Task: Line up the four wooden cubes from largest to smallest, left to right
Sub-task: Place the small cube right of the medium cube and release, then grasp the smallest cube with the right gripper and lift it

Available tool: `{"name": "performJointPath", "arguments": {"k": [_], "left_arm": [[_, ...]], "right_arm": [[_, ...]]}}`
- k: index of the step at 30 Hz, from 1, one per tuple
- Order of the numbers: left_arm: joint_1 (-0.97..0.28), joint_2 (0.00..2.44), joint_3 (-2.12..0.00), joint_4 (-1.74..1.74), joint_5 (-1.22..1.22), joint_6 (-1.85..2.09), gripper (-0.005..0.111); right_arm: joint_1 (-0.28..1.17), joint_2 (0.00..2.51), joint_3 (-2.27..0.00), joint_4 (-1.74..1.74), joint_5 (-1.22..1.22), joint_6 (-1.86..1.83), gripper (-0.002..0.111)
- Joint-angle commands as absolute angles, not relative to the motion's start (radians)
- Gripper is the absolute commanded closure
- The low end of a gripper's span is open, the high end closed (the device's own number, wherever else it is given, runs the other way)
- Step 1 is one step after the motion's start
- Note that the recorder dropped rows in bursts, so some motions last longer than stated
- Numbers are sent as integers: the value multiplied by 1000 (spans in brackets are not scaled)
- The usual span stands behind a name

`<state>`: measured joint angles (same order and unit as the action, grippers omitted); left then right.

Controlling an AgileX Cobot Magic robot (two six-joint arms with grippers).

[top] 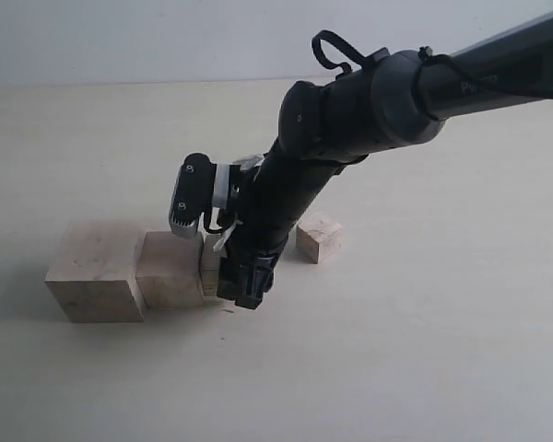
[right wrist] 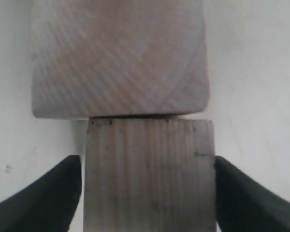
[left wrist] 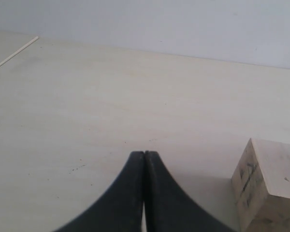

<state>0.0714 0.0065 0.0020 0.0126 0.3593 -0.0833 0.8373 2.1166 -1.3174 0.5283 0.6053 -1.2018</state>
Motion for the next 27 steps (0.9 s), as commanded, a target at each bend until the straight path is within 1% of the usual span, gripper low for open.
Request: {"name": "performJointPath", "arguments": {"k": [1, 4, 6, 9, 11, 12, 15, 20, 24, 27], "left_arm": [[66, 0, 0, 15, 352, -83, 107], [66, 0, 0, 15, 352, -83, 107], [66, 0, 0, 15, 352, -83, 107], [66, 0, 0, 15, 352, -83, 107], [66, 0, 0, 15, 352, -83, 107], [66, 0, 0, 15, 352, -83, 107], [66, 0, 0, 15, 352, -83, 107], [66, 0, 0, 15, 352, -83, 107], [66, 0, 0, 15, 352, -83, 107], [66, 0, 0, 15, 352, -83, 107]], "right_arm": [[837, 2118, -1313, 523, 581, -1210, 22], [837, 2074, -1313, 518, 567, -1207, 13], [835, 1973, -1313, 501, 592, -1155, 10], [814, 1786, -1313, 315, 652, -949, 10], [763, 1703, -1313, 196, 658, -761, 11], [709, 1672, -1313, 150, 658, -620, 12], [604, 1710, -1280, 157, 690, -359, 15], [605, 1827, -1192, 199, 635, -378, 19], [605, 1911, -1190, 222, 615, -383, 21], [605, 1964, -1190, 298, 596, -453, 24]]}}
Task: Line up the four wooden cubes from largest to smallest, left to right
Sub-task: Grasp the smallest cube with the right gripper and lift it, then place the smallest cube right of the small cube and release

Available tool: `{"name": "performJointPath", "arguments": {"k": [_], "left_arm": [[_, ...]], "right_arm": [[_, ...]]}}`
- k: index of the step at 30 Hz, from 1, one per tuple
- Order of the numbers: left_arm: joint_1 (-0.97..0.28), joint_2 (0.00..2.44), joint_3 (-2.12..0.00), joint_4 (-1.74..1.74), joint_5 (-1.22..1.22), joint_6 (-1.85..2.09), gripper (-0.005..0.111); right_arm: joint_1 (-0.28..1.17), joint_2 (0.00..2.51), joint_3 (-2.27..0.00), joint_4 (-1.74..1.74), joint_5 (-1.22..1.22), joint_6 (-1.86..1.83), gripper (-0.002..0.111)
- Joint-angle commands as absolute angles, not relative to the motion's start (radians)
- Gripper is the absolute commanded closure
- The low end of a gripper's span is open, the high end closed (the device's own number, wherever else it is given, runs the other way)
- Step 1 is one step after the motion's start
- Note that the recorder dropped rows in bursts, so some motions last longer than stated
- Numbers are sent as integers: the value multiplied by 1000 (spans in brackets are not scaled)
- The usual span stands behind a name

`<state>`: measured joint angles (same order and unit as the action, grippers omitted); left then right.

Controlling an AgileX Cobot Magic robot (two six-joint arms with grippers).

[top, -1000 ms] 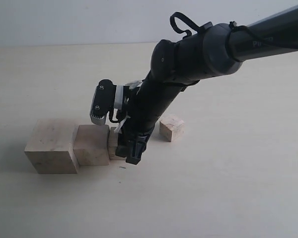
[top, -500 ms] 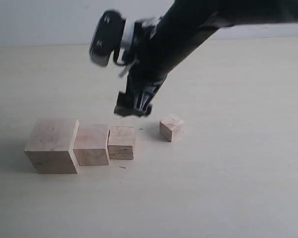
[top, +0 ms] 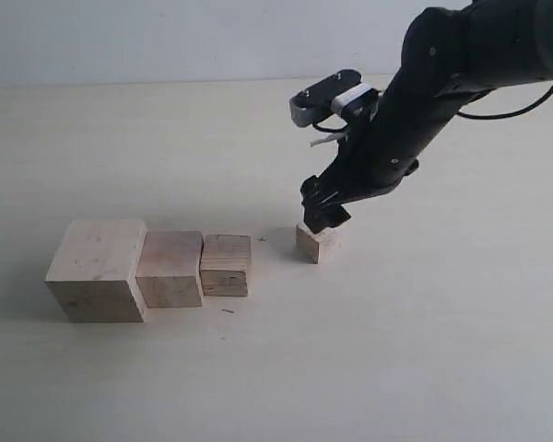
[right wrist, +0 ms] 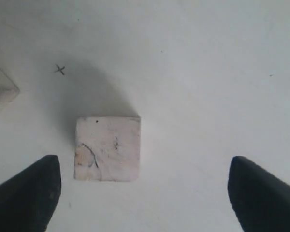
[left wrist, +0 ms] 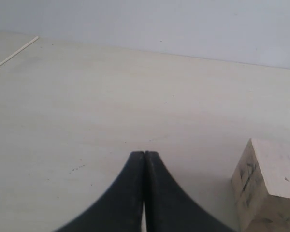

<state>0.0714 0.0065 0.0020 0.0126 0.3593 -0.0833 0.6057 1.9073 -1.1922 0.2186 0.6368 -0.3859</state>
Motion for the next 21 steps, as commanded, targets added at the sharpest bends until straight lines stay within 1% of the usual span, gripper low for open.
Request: {"name": "performJointPath", "arguments": {"k": [1, 4, 6, 7, 8, 11, 12, 13, 15, 17, 21], "left_arm": [[66, 0, 0, 15, 352, -83, 107], [66, 0, 0, 15, 352, -83, 107], [66, 0, 0, 15, 352, -83, 107], [66, 0, 0, 15, 352, -83, 107], [66, 0, 0, 15, 352, -83, 107], [66, 0, 0, 15, 352, -83, 107], [66, 0, 0, 15, 352, -83, 107], [66, 0, 0, 15, 352, -83, 107], [66, 0, 0, 15, 352, -83, 107], [66, 0, 0, 15, 352, -83, 107], [66, 0, 0, 15, 352, -83, 107]], "right_arm": [[605, 1980, -1190, 338, 596, -498, 25], [605, 2017, -1190, 445, 596, -628, 28], [605, 2028, -1190, 454, 594, -654, 34], [605, 2030, -1190, 444, 593, -654, 41], [605, 2030, -1190, 429, 592, -654, 51], [605, 1998, -1194, 411, 613, -654, 88], [605, 1975, -1194, 411, 627, -654, 100], [605, 1955, -1194, 413, 640, -657, 108], [605, 1899, -1194, 418, 679, -743, 107], [605, 1858, -1194, 450, 747, -924, 107], [605, 1859, -1194, 588, 775, -1170, 107]]}}
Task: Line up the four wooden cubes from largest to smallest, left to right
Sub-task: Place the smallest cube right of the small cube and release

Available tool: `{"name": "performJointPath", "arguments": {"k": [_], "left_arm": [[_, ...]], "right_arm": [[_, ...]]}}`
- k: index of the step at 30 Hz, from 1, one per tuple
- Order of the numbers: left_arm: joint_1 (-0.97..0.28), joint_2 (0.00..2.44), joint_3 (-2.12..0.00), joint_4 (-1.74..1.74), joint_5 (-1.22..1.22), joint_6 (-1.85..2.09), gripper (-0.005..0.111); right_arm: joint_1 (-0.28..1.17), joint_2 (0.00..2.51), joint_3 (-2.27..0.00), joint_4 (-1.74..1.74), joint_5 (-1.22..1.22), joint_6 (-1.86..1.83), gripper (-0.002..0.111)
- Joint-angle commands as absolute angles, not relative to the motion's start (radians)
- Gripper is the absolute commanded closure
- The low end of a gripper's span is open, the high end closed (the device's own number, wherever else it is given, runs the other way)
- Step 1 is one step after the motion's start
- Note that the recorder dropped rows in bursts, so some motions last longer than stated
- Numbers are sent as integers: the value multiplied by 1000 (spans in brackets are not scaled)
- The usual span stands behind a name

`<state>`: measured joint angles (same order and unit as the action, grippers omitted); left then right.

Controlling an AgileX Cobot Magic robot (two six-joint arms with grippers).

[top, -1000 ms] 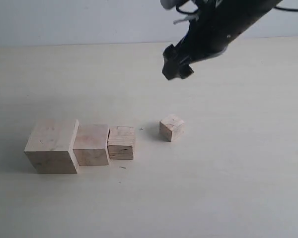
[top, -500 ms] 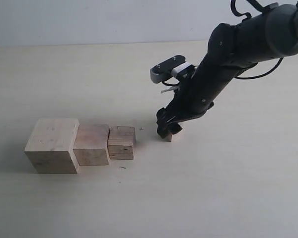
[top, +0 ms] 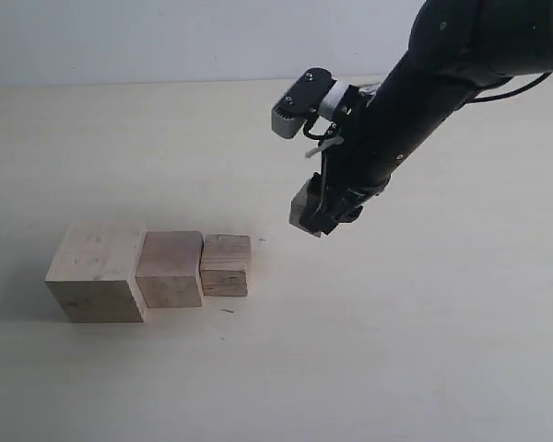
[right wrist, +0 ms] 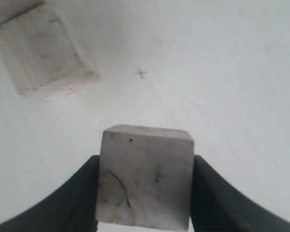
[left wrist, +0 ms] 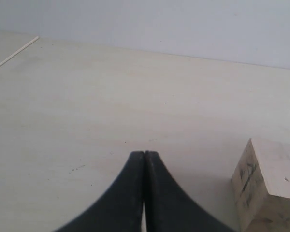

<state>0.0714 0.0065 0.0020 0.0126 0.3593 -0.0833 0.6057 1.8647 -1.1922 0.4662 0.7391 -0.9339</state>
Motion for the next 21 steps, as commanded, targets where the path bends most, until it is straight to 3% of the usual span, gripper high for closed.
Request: {"name": "performJointPath", "arguments": {"k": [1, 13, 21], "left_arm": [[66, 0, 0, 15, 352, -83, 107], [66, 0, 0, 15, 352, -83, 107], [66, 0, 0, 15, 352, -83, 107]], "right_arm": [[605, 1868, -1194, 620, 780, -1211, 107], [609, 2012, -1194, 711, 807, -1454, 108], [687, 2059, -1194, 682, 715, -1560, 108]]}}
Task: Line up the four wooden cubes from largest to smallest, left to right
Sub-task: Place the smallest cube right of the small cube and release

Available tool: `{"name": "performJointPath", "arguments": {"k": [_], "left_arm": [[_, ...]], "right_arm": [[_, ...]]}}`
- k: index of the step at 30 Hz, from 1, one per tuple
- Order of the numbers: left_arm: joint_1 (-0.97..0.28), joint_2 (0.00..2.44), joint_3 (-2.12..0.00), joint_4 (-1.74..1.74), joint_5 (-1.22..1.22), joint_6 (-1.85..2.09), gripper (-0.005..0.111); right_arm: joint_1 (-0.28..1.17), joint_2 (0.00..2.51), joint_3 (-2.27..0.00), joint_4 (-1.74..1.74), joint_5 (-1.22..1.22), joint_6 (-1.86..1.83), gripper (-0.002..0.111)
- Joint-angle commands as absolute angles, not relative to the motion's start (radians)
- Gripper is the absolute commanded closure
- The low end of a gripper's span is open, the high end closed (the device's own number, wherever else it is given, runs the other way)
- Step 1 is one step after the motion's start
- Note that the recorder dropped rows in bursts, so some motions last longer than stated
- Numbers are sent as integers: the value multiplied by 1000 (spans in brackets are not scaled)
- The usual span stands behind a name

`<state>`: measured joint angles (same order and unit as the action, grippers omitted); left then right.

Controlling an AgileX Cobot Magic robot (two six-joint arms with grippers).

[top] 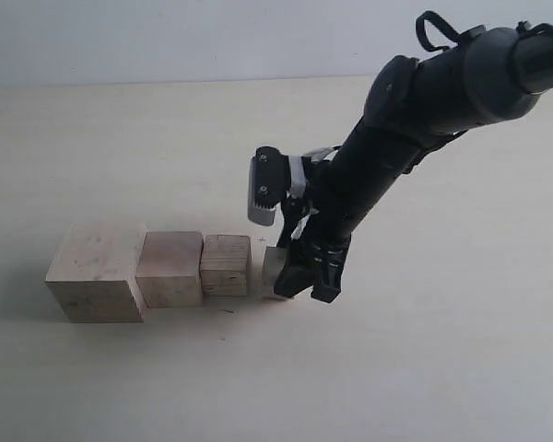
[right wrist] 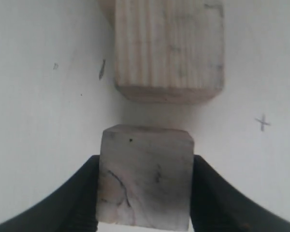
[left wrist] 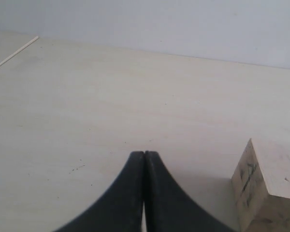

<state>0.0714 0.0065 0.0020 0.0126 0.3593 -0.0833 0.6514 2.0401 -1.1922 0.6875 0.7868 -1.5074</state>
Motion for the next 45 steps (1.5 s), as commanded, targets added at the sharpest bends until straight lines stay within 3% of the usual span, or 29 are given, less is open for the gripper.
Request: {"name": "performJointPath", "arguments": {"k": [1, 25, 29, 34, 39, 42, 45], "left_arm": [[66, 0, 0, 15, 352, -83, 107], [66, 0, 0, 15, 352, -83, 107], [66, 0, 0, 15, 352, -83, 107], [66, 0, 0, 15, 352, -83, 107], [66, 0, 0, 15, 352, -83, 107], [66, 0, 0, 15, 352, -83, 107], [66, 0, 0, 15, 352, -83, 107]], "right_arm": [[686, 2068, -1194, 673, 706, -1563, 108], [686, 2125, -1276, 700, 755, -1563, 107], [686, 2125, -1276, 700, 750, -1563, 91], [686, 2125, -1276, 702, 757, -1563, 55], [686, 2080, -1276, 704, 761, -1451, 27], [686, 1981, -1276, 675, 761, -1278, 19], [684, 1830, -1307, 462, 813, -1072, 19]]}}
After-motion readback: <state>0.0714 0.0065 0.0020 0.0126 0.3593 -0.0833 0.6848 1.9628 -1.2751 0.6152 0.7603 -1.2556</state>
